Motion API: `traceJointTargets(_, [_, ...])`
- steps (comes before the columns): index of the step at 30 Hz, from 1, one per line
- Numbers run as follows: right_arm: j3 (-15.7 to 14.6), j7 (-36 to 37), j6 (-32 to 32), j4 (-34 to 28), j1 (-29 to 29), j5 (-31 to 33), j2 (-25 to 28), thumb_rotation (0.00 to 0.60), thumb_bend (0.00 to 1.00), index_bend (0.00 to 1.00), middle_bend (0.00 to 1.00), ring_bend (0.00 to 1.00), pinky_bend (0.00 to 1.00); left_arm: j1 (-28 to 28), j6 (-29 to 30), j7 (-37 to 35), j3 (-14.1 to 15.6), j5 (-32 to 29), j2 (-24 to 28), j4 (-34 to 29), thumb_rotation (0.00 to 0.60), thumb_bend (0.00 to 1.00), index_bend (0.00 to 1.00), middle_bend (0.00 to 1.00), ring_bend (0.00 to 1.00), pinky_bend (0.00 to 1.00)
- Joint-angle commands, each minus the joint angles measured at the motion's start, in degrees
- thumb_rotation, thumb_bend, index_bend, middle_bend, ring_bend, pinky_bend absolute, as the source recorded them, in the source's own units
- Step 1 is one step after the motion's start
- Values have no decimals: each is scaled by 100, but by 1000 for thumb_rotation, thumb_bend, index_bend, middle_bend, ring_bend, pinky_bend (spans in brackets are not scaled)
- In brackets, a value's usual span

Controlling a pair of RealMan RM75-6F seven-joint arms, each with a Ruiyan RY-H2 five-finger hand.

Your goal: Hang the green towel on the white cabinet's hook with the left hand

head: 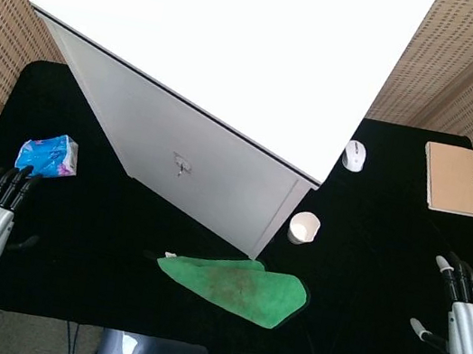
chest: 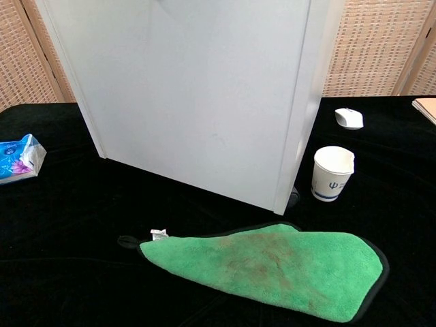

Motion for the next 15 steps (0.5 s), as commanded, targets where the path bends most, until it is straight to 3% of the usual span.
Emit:
traceJointTargets(1, [-5, 4, 6, 4, -4, -9, 1, 600, 67, 0, 0, 0, 0, 4, 7, 31, 16, 28, -9, -5, 600, 74, 27, 0, 0, 0])
traceJointTargets(12, [1, 61, 43, -7, -27, -7, 37, 600, 67, 0, 0, 0, 0, -7, 14, 87, 85, 193, -57, -32, 600, 78, 27, 0, 0, 0])
traceJointTargets(13, [6, 64, 42, -5, -27, 5, 38, 600, 67, 0, 0, 0, 0, -13, 17, 87, 82, 206, -66, -36, 600, 82, 29, 38, 18, 5])
traceJointTargets(15, [17, 82, 34, -3, -27, 31, 40, 600, 67, 0, 0, 0, 0, -38, -15, -8, 92, 237, -99, -85, 600, 90, 43, 225, 142, 96])
